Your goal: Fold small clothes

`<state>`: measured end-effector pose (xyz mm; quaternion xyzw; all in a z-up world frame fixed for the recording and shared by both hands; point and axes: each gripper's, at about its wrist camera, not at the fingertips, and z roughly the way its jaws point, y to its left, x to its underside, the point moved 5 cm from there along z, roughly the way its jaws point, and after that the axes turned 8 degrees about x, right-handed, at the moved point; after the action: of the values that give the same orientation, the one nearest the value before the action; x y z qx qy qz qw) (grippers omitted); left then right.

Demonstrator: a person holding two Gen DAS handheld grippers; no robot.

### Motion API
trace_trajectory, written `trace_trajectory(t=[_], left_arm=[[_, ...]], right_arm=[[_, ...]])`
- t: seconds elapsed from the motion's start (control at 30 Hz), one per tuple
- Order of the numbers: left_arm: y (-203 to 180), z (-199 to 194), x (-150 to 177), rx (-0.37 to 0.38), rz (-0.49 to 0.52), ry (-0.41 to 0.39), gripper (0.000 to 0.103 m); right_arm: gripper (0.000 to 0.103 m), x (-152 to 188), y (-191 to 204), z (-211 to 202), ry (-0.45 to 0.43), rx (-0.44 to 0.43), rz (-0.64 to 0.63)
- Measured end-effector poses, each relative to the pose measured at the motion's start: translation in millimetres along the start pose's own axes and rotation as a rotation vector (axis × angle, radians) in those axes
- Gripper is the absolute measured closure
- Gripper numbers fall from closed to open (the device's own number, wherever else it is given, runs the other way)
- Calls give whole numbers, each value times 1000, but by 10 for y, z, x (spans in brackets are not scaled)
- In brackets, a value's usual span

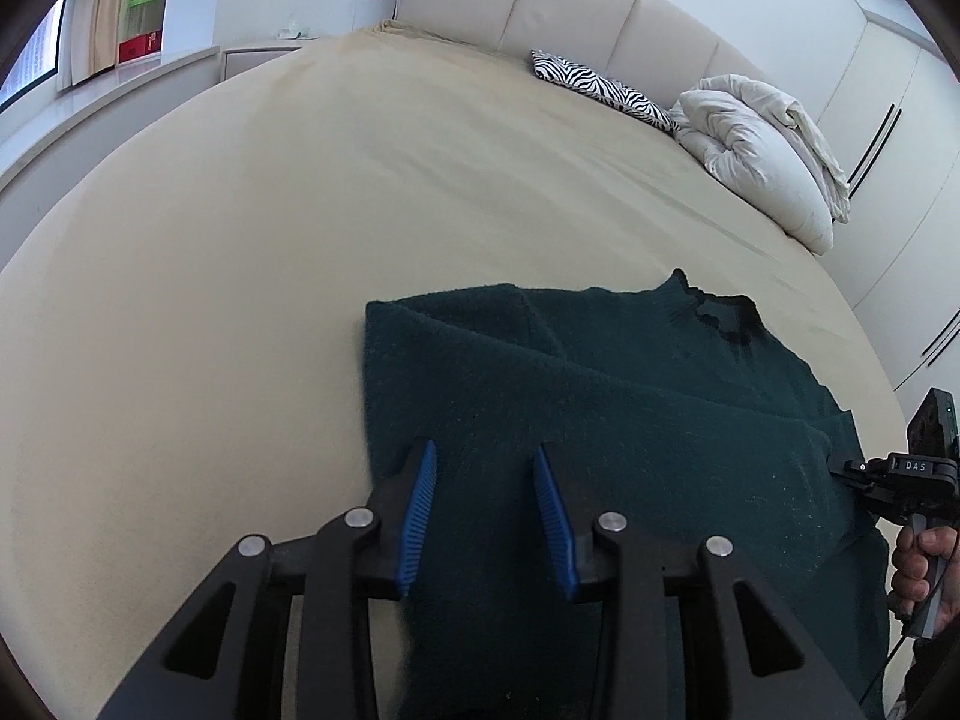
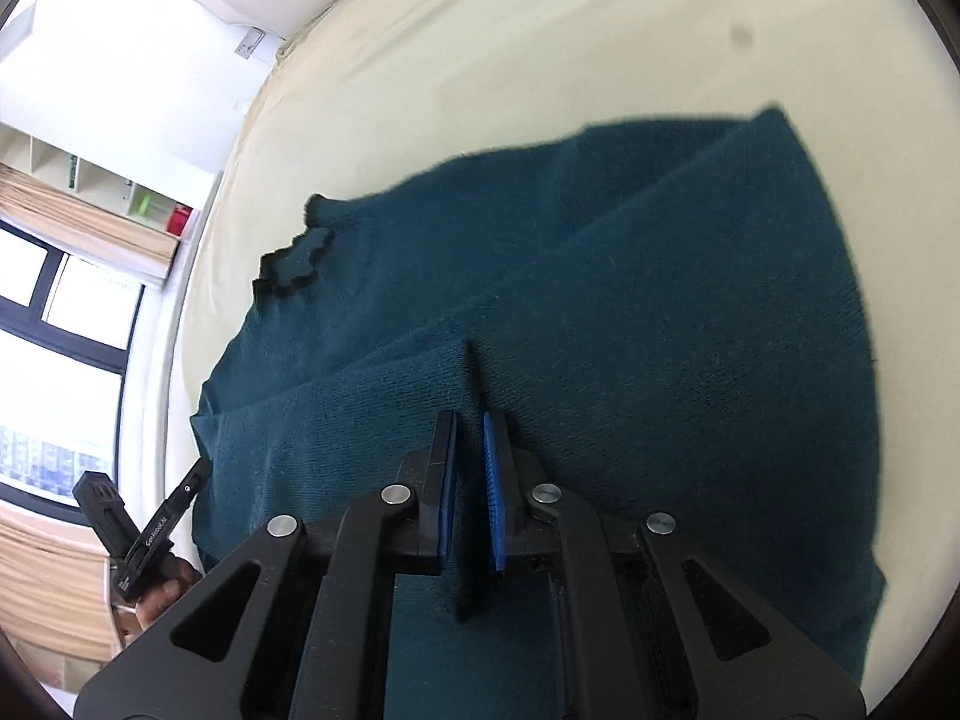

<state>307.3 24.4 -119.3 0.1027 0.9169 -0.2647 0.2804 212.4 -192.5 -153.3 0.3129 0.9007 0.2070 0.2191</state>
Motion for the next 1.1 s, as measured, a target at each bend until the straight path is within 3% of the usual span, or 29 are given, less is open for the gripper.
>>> trace_trajectory(t=[0.1,0.2,0.3,0.37,0.47,0.6,0.73,0.77,0.8,0.9,0.97,1.1], left_arm=[[13,-190,-96,30,-53,-45,65],[37,-216,-272,69,-84,-73,65],[85,48,-246,91,-107,5,65],[95,109,-130,69,-88,10,69],[-62,-59,80,59,-3,-4,69],[-282,-271,437,-13,194,3,68],[-447,-589,763,-34,291,18,68],[-482,-694,860,-40,301,18,65],[-512,-825,975,-52,314,13,55],[-529,-1254,1319,-89,310,-22,29],[-522,-1491,1576,-57,267,-6,27],[-395,-1788,2098,-18,143,70,27]], right_arm=[[94,20,-4,-177,-49,15,17],[93,62,188,-395,-104,-126,-7],[93,126,511,-334,-43,-288,-58],[92,182,636,-170,16,-325,-90],[75,282,537,153,87,-255,-73],[74,382,289,148,49,-315,1],[73,535,109,-102,20,-247,36],[66,600,80,-216,10,-221,24],[51,677,33,-348,-9,-194,14],[45,966,-119,-901,-92,-170,-19],[43,1225,-252,-1274,-122,-162,-45],[42,1813,-599,-1744,-116,-42,-79]])
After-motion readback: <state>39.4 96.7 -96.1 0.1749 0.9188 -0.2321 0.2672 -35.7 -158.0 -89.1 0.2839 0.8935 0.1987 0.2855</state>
